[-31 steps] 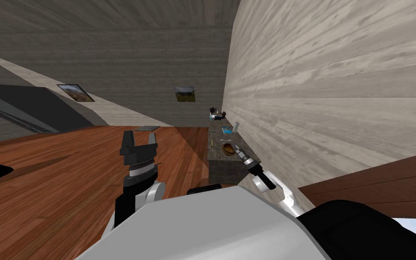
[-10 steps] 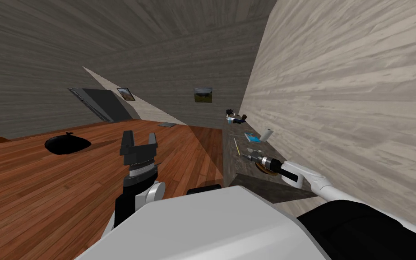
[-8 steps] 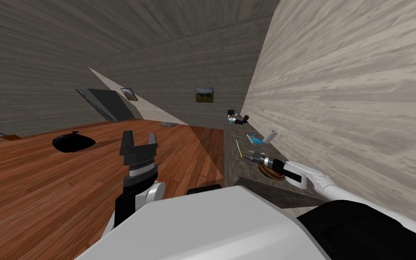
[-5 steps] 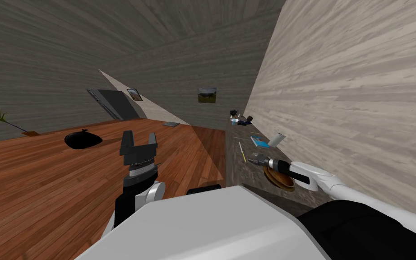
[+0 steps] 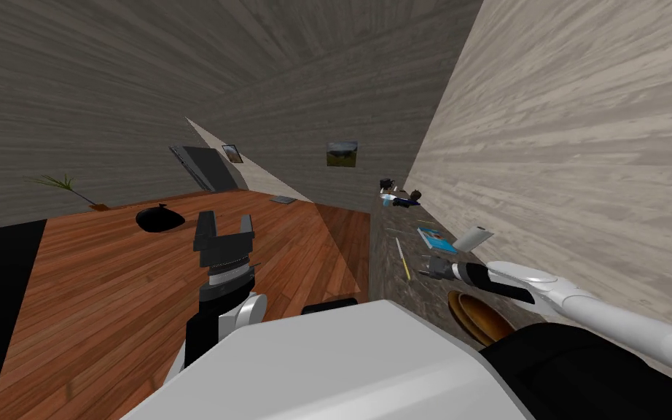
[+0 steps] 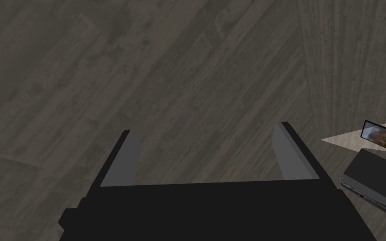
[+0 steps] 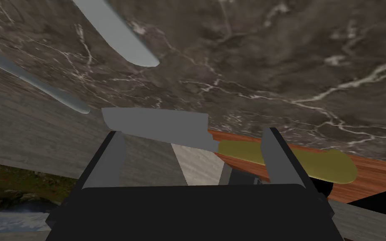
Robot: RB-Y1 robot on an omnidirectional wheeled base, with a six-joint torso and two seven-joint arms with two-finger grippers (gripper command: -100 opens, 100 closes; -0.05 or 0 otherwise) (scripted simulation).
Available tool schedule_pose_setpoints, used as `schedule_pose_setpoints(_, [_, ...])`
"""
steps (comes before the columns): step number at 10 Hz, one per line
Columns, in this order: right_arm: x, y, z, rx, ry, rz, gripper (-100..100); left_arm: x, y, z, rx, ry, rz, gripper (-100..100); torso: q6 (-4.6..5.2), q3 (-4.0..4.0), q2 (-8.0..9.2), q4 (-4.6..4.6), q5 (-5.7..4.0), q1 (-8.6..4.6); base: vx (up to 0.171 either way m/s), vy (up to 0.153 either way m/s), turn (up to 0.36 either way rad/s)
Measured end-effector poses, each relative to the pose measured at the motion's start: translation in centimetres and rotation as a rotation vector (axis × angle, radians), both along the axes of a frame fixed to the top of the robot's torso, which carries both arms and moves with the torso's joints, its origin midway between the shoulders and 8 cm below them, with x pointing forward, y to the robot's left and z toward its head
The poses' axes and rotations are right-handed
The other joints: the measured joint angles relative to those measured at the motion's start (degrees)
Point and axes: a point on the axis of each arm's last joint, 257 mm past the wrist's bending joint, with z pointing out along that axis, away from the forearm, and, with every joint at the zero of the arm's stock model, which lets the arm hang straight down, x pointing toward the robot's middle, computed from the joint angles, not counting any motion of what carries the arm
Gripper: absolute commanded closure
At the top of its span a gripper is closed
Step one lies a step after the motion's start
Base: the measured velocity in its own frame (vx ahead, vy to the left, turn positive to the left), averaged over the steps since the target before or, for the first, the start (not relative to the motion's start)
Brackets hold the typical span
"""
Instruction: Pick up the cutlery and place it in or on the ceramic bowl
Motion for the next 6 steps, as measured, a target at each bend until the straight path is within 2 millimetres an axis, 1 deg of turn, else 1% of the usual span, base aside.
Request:
schedule_pose_setpoints(1, [-0.9, -0.7, -0.3, -0.024, 0.025, 0.011, -100, 0.0, 0.0, 0.0, 0.000, 0.000, 0.000, 0, 0.05, 0.10, 0.18, 0.04, 0.01, 0.09, 0.053, -0.009, 0.072])
schedule_pose_setpoints(2, [-1.8, -2.0, -0.6, -0.059, 0.061, 0.023, -100, 0.0, 0.0, 0.0, 0.000, 0.000, 0.000, 0, 0.03, 0.17, 0.29, 0.07, 0.03, 0.11, 0.058, -0.023, 0.138])
schedule_pose_setpoints(3, [-3.4, -3.7, -1.2, -0.097, 0.110, 0.036, -100, 0.0, 0.0, 0.0, 0.000, 0.000, 0.000, 0, 0.04, 0.19, 0.32, 0.08, 0.01, 0.07, 0.043, -0.019, 0.058])
schedule_pose_setpoints(4, [-4.2, -4.2, -0.9, -0.113, 0.133, 0.050, -100, 0.0, 0.0, 0.0, 0.000, 0.000, 0.000, 0, 0.06, 0.23, 0.39, 0.09, 0.03, 0.10, 0.016, -0.005, -0.007])
schedule_pose_setpoints(5, [-4.6, -4.2, -0.8, -0.118, 0.141, 0.053, -100, 0.0, 0.0, 0.0, 0.000, 0.000, 0.000, 0, 0.07, 0.29, 0.49, 0.12, 0.03, 0.16, 0.019, -0.005, 0.060])
schedule_pose_setpoints(6, [-5.7, -5.2, -0.7, -0.141, 0.172, 0.058, -100, 0.0, 0.0, 0.0, 0.000, 0.000, 0.000, 0, 0.05, 0.30, 0.50, 0.12, 0.04, 0.16, 0.038, -0.022, 0.094])
